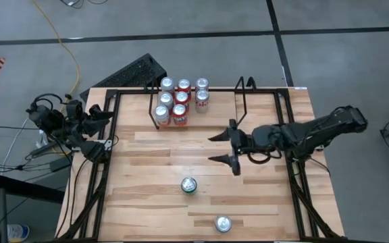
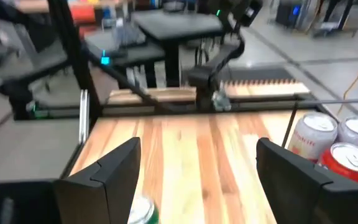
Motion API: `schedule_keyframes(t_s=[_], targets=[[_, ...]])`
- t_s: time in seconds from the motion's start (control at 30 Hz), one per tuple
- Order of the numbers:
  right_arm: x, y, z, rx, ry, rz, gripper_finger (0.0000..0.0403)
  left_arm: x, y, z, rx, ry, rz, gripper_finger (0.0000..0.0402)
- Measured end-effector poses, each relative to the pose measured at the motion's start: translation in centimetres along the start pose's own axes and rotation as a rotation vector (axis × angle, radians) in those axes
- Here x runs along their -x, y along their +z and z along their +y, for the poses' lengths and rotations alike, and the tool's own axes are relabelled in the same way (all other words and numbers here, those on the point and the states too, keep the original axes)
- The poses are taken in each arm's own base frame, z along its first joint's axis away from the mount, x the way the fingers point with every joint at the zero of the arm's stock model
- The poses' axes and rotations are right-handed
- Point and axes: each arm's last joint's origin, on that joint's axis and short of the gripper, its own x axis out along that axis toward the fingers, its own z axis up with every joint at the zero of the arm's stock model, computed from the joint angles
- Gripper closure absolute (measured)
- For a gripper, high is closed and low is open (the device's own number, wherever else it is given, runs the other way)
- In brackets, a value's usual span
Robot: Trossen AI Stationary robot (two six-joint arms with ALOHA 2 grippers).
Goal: Place canned beverage on shelf
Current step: Put the silver soda can on the shelf aligned with the other silver soda cans
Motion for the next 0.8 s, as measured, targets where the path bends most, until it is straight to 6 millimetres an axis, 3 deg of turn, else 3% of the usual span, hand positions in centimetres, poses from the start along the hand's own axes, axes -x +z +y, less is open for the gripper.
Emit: schedule_keyframes(t_s=[0.2, 0.4, 0.57, 0.8], targets=[[1.4, 2.6, 3.3, 0.03, 0.068, 0.25, 0.0106, 0.0, -0.1, -0.1, 0.033, -0.028, 0.022, 0.0155], [2.2, 3.2, 7.4, -0.009, 0.135, 0.419, 0.0106, 0.0, -0.2, 0.0, 0.033, -0.025, 0.026, 0.0155], [1.7, 2.2, 10.7, -0.051, 0.18, 0.483, 0.0106, 0.0, -0.3, 0.0, 0.028, -0.021, 0.034, 0.0155], [0.2, -1.5, 14.8, -0.049, 0.188, 0.608, 0.0106, 0.0, -0.5, 0.1, 0.012, -0.003, 0.044, 0.0155]])
